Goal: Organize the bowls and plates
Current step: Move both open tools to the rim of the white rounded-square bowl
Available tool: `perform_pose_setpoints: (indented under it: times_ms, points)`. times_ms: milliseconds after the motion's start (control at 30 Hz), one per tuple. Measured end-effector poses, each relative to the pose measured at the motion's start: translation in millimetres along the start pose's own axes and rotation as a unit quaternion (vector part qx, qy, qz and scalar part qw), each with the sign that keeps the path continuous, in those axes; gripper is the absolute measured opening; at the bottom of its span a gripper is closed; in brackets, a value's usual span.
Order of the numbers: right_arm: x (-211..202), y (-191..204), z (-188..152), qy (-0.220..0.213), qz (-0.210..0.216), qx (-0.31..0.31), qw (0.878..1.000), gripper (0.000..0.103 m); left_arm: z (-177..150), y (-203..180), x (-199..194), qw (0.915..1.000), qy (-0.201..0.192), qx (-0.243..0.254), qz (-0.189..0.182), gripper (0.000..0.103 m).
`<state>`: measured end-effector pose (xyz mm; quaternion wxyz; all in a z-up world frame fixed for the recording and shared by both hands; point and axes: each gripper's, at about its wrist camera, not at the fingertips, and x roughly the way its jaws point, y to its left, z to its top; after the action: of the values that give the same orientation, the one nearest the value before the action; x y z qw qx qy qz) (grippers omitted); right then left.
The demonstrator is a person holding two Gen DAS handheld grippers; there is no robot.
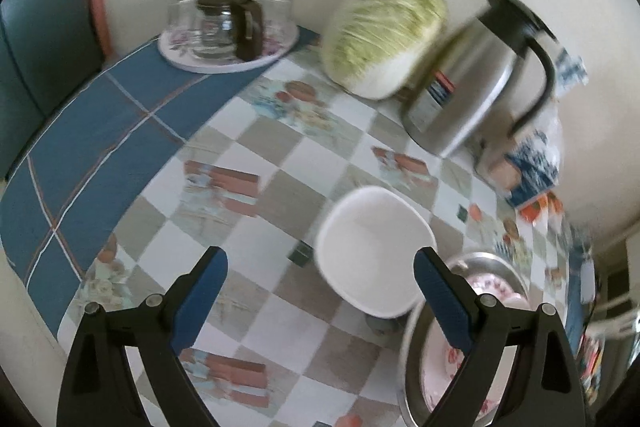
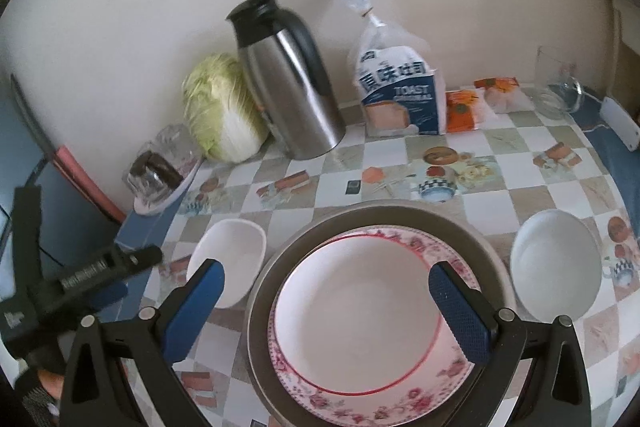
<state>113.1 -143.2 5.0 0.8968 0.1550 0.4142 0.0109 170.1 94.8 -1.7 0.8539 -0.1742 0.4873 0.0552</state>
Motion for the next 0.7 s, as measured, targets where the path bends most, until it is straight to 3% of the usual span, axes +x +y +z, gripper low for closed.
perform_pose_setpoints:
  times_ms: [333,500,700]
  points:
    - [17.9,44.0,-8.1,0.01,0.025,-0.032,0.999,0.103,12.5,41.2,1.7,0.9987,-0.017,-0.046,0.012,0.095]
    - [22.5,59.3,-10.2,0.017,0.034,-0.052,0.998,0.103,14.8,46.3,6.2,0.9981,-0.016,-0.059,-0.009,0.095]
    - [29.6,58.1,0.3,0.021,0.008,-0.047,0.999,0.103,13.3,39.5,16.1,0.9984,-0.007,-0.051,-0.023,0.095]
